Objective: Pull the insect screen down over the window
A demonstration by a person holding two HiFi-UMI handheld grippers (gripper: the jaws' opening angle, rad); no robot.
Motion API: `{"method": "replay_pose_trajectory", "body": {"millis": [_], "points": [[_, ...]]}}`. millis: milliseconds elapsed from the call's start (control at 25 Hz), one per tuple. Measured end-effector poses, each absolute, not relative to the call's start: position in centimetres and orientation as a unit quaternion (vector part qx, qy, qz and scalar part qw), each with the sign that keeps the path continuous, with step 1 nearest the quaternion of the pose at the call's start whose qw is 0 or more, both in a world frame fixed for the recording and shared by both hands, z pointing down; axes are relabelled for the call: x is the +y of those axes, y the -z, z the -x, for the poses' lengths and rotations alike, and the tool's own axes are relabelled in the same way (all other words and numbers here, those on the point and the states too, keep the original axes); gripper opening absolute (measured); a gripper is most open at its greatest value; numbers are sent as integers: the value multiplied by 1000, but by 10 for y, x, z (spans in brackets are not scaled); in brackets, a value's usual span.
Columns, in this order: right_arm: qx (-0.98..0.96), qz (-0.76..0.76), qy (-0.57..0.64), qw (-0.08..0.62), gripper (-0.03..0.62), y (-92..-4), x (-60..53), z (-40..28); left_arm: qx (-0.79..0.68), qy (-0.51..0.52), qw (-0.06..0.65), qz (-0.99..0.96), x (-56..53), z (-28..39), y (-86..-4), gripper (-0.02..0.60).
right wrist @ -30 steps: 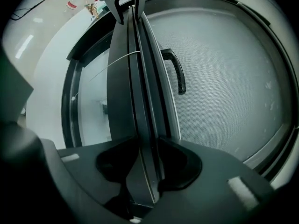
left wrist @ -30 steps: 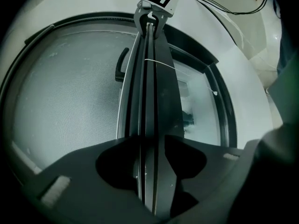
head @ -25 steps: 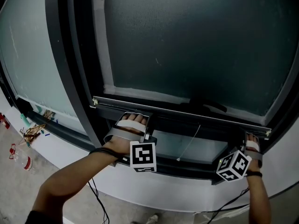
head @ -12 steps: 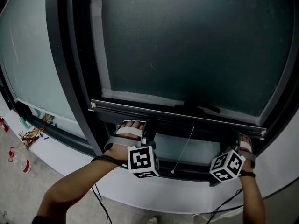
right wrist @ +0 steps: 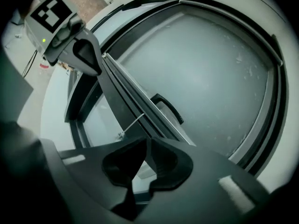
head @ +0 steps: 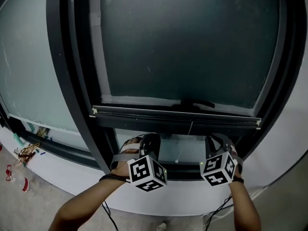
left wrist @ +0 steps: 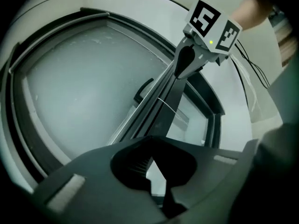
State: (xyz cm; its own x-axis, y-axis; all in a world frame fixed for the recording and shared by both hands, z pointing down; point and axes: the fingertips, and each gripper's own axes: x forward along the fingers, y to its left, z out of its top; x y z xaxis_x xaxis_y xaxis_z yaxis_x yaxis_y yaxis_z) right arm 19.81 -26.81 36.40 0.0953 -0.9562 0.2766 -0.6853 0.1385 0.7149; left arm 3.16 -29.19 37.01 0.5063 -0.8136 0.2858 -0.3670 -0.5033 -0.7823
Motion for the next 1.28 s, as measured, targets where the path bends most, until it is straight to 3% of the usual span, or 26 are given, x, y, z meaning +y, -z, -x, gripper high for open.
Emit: {"method": "replay_pose_trajectory", "body": {"millis": [400,680,1000,1280], "points": [[-718,-634,96,270,6,-359,-178,-112,367,226,165,887,-194,-20,-357,20],[-784,-607,-3,130,6,-357,-106,-73,349,161,59,921,-116,-27,-368,20],[-783,-616,-62,70,-3,-369,-48,-62,348,103,-69,929,-60,-21,-388,18],[-790,-604,-94,53,-2,-378,-20,-50,352,84,-70,929,-27,-20,-378,20]]}}
